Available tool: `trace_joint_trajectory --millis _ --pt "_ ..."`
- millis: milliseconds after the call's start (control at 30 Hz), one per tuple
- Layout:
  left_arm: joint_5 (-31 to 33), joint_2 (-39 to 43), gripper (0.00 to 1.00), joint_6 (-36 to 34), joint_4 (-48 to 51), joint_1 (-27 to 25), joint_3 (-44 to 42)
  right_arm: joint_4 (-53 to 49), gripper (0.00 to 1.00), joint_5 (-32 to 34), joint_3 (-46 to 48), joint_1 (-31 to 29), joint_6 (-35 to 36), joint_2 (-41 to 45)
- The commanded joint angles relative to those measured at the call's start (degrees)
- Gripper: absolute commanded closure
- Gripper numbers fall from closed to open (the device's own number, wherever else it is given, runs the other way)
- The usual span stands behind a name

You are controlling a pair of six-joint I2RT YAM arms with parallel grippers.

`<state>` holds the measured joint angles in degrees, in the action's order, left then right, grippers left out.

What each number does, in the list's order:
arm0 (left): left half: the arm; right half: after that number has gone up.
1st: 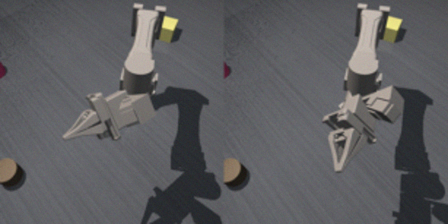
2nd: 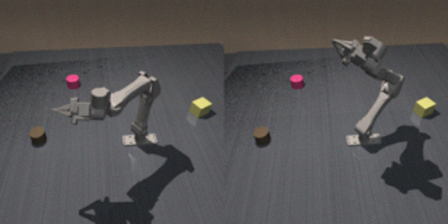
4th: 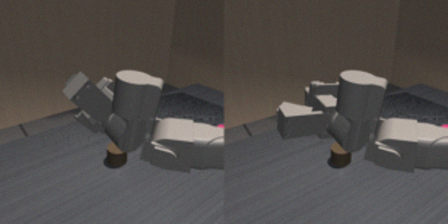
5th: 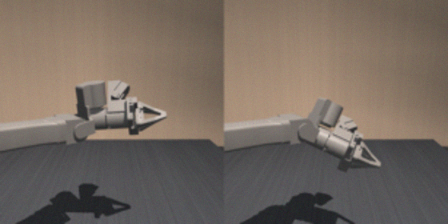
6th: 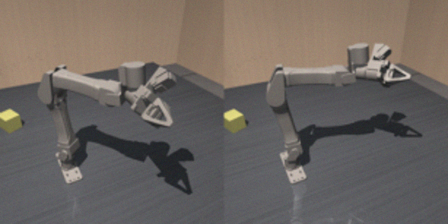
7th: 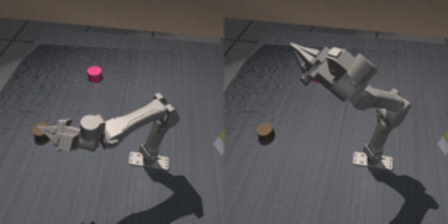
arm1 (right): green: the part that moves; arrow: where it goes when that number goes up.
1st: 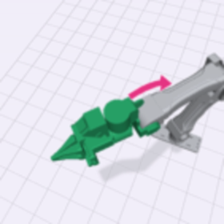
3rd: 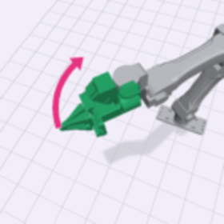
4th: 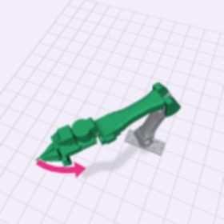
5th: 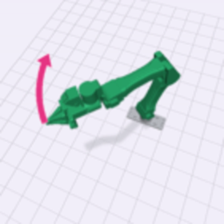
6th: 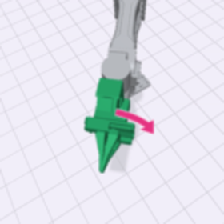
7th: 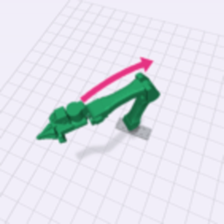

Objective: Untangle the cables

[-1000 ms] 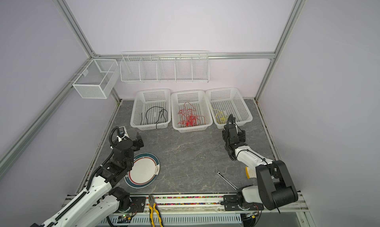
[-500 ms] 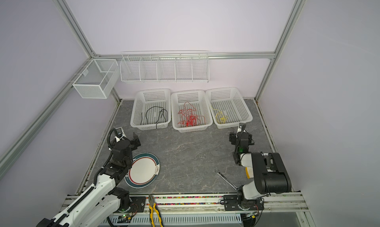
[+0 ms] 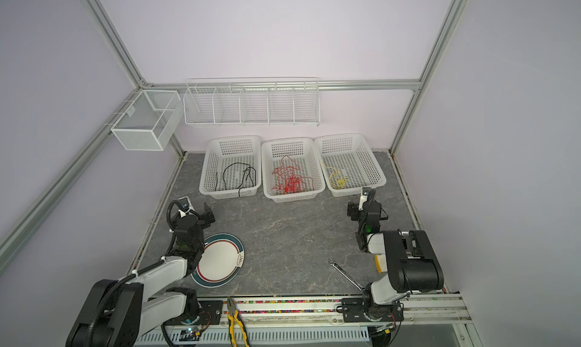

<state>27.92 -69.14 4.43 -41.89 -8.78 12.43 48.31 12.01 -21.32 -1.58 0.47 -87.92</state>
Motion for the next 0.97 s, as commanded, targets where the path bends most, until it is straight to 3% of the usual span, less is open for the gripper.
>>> trace_joint_trajectory --millis 0,67,133,367,500,667,733,933 --pt "-3.9 -2.7 0.01 1.7 -7.2 2.2 1.9 1.7 0.11 -0.8 -0.5 0.2 0.5 0.4" --pt "-5.4 -2.8 0.0 2.0 -3.4 3.4 3.7 1.6 0.11 -0.8 -0.5 0.2 0.4 0.3" --pt "-7.2 -4.5 0.0 0.7 -6.0 4.4 3.7 1.6 0.11 -0.8 -0.5 0.2 0.4 0.4" --pt "-11.3 -21.3 0.0 -0.8 -28.2 6.8 1.8 1.7 0.11 -0.8 -0.5 0.2 0.4 0.4" --pt "-6.9 -15.9 0.01 2.6 -11.8 6.8 5.9 1.7 0.11 -0.8 -0.5 0.3 0.4 0.4" --pt "-8.9 -19.8 0.01 0.1 -17.1 6.7 6.6 1.6 0.11 -0.8 -0.5 0.2 0.4 0.4" --pt "-9.1 -18.3 0.01 0.5 -12.6 6.8 7.5 1.5 0.11 -0.9 -0.6 0.2 0.4 0.3" --pt "-9.6 -19.5 0.01 -0.4 -13.6 6.5 8.1 1.4 0.11 -1.9 -0.7 0.4 0.7 0.3"
